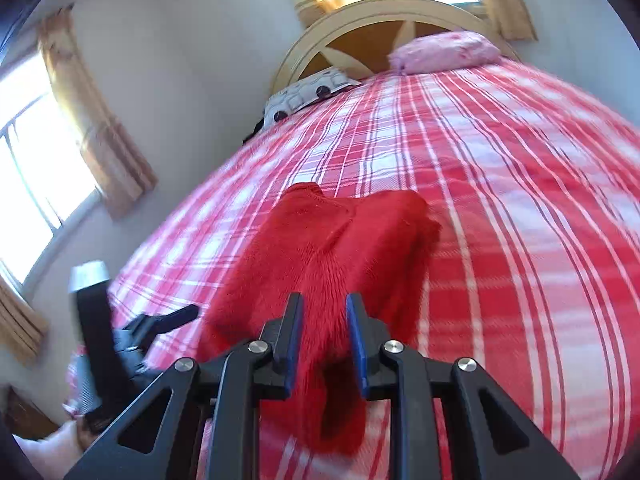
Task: Fold small clothes
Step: 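Grasp the sweater's edge with the right tool and lift it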
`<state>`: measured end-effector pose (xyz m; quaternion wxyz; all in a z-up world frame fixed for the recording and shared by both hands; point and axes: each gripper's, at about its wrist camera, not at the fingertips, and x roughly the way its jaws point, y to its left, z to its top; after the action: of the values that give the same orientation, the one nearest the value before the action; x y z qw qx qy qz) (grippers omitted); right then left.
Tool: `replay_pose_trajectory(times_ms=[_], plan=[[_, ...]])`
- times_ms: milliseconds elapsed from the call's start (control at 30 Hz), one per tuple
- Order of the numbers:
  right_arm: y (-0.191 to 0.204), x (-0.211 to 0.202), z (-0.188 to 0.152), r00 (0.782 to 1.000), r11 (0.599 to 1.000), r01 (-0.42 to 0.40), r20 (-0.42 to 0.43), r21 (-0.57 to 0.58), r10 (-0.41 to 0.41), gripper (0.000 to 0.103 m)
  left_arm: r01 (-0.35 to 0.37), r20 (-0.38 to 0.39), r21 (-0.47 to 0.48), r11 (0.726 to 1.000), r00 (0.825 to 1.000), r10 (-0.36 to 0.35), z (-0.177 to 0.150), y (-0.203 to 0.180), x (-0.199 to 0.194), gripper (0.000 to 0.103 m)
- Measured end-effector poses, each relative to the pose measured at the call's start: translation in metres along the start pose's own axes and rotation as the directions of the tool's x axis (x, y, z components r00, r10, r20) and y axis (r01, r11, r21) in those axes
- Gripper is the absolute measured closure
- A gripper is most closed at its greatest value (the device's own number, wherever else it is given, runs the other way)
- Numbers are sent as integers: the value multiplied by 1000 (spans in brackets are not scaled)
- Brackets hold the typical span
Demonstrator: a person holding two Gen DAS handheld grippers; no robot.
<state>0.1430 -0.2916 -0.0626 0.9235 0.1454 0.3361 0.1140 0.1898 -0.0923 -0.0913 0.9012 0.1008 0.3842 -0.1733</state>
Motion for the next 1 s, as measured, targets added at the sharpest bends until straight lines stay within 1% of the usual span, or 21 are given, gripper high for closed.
replay_pose_trajectory(times_ms=[33,100,133,233,300,333,400,467,500,567,633,667,733,767,833,867,900,933,1000], plan=[[2,11,0,999,999,33,-15,-22,-33,80,-5,3,8,1000,1000,5,-1,-1,0,5],[-4,32,-7,992,996,88,-91,-32,-90,81,-11,4,21,1000,1000,11,-4,0,0,4],[-10,37,-9,989,995,100,-105,-29,-102,81,-6,-1,33,999,1000,6,-6,0,1,4],[-32,28,-14,994,997,60,-100,51,-54,80,21,-18,42,999,1000,-21,-11,4,3,3],[-39,25,-12,994,996,42,-107,83,-33,75,42,-26,38,998,999,-41,-5,8,-2,3],[-40,21,-9,994,995,22,-106,97,-12,75,44,-23,36,998,999,-43,-2,9,-5,3],[-39,13,-1,998,994,3,-70,110,5,75,33,11,42,999,999,-34,9,12,-15,4],[-41,10,17,1000,994,9,-12,109,-8,75,28,52,48,998,998,-31,23,13,-23,4],[-43,11,24,1000,994,19,0,111,-19,75,33,64,45,998,997,-35,30,14,-24,3],[-46,22,41,999,993,48,3,112,-49,75,34,73,26,999,997,-36,44,15,-21,3],[-47,38,55,997,993,74,-10,87,-73,75,33,73,-7,999,997,-32,59,16,-10,3],[-45,48,60,996,994,90,-21,65,-88,75,31,68,-23,999,997,-29,64,17,-4,3],[-42,70,67,992,994,109,-67,11,-108,75,19,30,-65,998,999,-17,72,17,16,4],[-43,86,67,980,987,161,-114,-19,-162,75,16,-6,-84,996,1000,-17,75,16,30,5],[-55,112,66,952,971,238,-190,-23,-238,75,15,-55,-94,995,998,-20,74,13,47,8],[-66,120,64,955,974,227,-201,13,-220,74,10,-79,-92,996,997,-17,73,11,55,8],[-73,122,64,960,975,219,-189,44,-208,70,5,-97,-87,996,995,-13,69,9,62,8],[-81,125,65,964,976,205,-186,77,-188,70,3,-99,-84,996,995,-11,65,7,65,7],[-88,127,67,971,976,187,-173,114,-166,70,-2,-77,-89,996,997,-5,62,7,64,6]])
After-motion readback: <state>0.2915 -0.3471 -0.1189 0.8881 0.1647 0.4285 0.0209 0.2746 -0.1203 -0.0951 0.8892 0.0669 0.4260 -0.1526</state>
